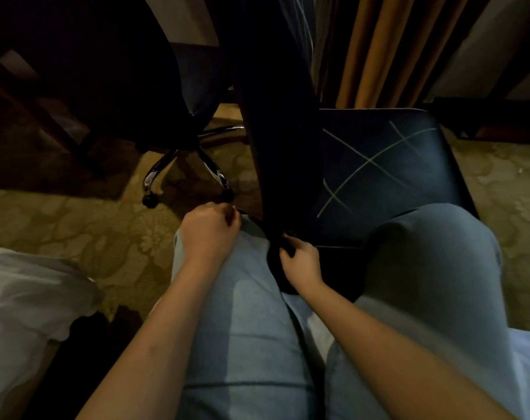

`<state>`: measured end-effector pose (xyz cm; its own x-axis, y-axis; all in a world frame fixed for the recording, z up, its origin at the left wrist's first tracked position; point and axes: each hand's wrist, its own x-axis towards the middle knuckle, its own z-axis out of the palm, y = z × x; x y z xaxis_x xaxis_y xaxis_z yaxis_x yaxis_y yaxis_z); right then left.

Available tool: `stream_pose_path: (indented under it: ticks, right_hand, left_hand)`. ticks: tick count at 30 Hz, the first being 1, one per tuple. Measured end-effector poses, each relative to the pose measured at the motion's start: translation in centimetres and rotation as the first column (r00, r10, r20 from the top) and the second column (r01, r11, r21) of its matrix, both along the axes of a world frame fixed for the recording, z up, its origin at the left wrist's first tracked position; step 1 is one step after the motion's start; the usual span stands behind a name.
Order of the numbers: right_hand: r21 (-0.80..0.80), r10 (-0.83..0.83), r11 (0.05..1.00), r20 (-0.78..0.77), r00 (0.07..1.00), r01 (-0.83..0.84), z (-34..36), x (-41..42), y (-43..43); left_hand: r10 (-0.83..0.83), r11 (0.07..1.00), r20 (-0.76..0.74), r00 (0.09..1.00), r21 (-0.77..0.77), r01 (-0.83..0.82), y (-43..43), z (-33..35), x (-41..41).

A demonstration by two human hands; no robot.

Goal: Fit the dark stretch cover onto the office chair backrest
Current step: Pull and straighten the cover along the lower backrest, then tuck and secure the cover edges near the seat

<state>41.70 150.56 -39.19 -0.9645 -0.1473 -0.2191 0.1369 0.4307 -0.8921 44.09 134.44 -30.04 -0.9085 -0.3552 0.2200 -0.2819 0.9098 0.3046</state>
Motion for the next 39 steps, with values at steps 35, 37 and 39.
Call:
stream_pose_path:
  ticks: [35,37,39]
  right_hand:
    - [0.743,0.581,0.538,0.015,0.814,-0.398,-5.0,-2.0,2.0]
    - [0.775,0.604,0.495,0.020,0.797,-0.394,-5.0,-1.8,2.4]
    - [0.790,0.637,0.450,0.041,0.770,-0.415,-4.8,-1.4,3.2]
  left_hand:
    - [-0.254,0.966,0.090,0.963,0.079,0.247,3.1,-1.4,-0.8]
    - [-0.262,0.963,0.086,0.961,0.085,0.255,3.1,-1.3,-0.8]
    - [-0.254,0.966,0.099,0.962,0.079,0.247,3.2,-1.3,-0.9]
